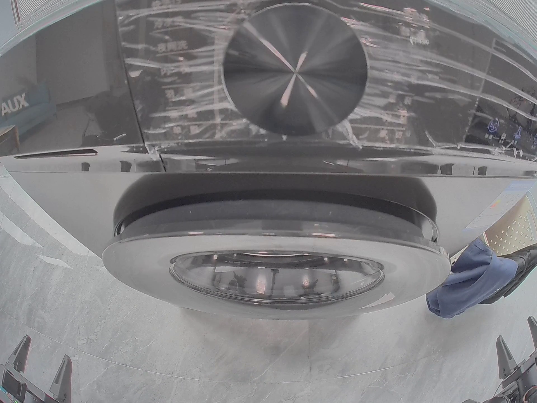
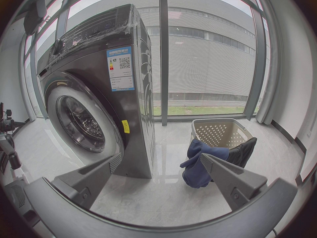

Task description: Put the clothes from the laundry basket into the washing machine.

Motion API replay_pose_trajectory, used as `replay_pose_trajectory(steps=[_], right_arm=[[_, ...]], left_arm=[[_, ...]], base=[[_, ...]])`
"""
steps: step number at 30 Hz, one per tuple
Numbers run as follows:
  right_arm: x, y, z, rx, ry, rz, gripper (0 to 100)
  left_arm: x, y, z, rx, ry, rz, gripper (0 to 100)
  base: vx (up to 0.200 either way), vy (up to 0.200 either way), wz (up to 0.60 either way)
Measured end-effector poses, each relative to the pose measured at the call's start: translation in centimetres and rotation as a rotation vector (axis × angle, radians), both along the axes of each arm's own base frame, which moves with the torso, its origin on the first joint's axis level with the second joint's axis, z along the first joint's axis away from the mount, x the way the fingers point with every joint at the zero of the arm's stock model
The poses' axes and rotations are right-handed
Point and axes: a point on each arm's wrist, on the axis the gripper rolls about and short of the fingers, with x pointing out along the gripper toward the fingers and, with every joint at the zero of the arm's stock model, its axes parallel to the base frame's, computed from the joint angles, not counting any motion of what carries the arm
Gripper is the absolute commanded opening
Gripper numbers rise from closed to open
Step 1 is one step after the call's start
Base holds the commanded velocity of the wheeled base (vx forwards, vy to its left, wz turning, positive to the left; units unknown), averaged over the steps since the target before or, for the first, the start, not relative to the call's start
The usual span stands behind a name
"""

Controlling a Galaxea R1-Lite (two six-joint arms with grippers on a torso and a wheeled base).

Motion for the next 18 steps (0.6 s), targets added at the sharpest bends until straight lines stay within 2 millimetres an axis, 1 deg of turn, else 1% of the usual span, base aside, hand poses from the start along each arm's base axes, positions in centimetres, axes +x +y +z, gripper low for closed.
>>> replay_pose_trajectory(steps=[1, 15, 17, 18], right_arm=[[0.0, 0.0, 0.0, 0.000, -0.001, 0.000, 100], [0.0, 0.0, 0.2, -0.006, -0.019, 0.008, 100], [-0.2, 0.0, 0.9, 0.000, -0.052, 0.009, 100], [-0.4, 0.0, 1.6, 0.003, -0.081, 0.011, 100]], left_arm=[[0.0, 0.0, 0.0, 0.000, 0.000, 0.000, 100], [0.0, 0.0, 0.0, -0.002, 0.000, 0.000, 100], [0.0, 0.0, 0.0, -0.002, 0.000, 0.000, 100], [0.0, 0.0, 0.0, -0.002, 0.000, 0.000, 100]], base=[[-0.200, 0.000, 0.00], [0.000, 0.000, 0.00], [0.000, 0.000, 0.00], [0.000, 0.000, 0.00]])
